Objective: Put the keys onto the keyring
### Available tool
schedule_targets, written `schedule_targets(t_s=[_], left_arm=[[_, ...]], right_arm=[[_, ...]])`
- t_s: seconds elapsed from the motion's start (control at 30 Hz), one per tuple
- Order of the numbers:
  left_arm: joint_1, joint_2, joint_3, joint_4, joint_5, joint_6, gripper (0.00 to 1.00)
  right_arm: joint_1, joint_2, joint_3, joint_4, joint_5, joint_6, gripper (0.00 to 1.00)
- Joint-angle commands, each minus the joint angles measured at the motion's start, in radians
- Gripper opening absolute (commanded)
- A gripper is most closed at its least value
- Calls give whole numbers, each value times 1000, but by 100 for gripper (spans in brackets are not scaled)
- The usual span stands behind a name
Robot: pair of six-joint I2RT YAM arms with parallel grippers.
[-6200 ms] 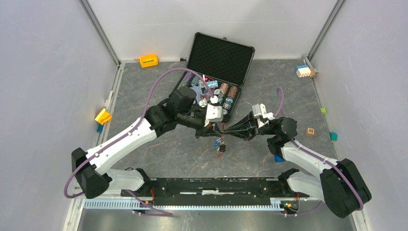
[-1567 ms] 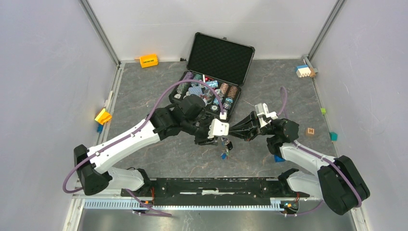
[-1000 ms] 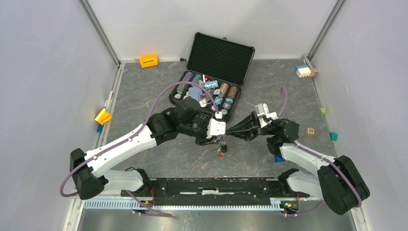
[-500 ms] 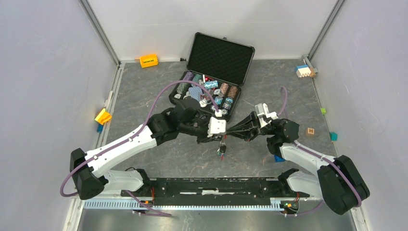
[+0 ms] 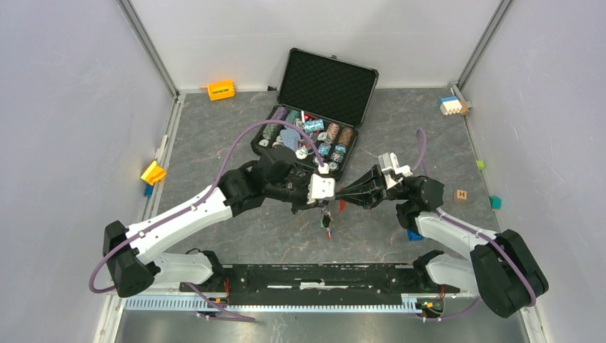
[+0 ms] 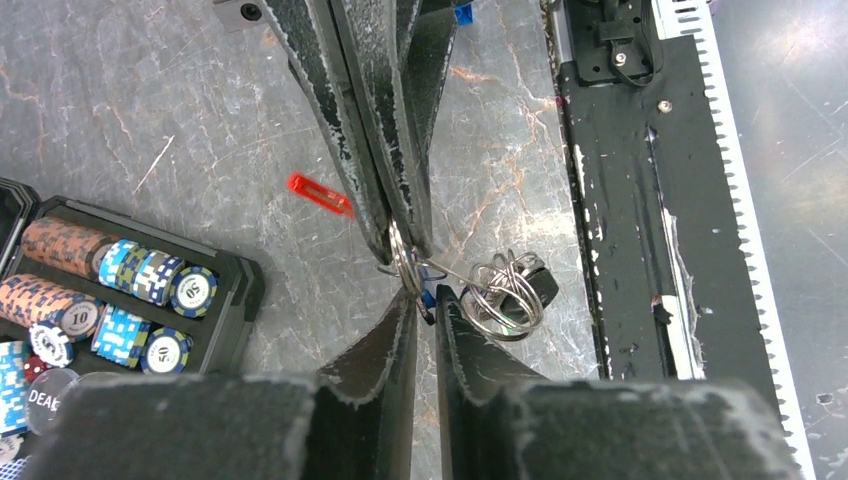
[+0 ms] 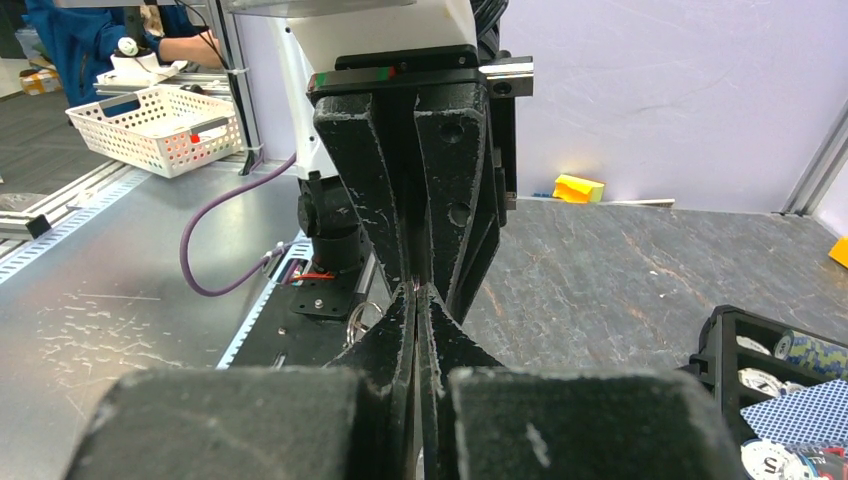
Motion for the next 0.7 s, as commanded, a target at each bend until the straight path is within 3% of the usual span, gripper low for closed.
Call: schedule_targets(t_s=[0.0,0.13,0.67], left_arm=[[5,-40,-1,16,19,7,14],[5,-51,21,-31,21,40,2],[5,-31,91,-100,-22,44,2]], right_arm=[[-9,-5,0,45,21,-20,0],[-10,-23,10,-84,42,-108,0],[-10,-22,17,-151,48,-152,0]])
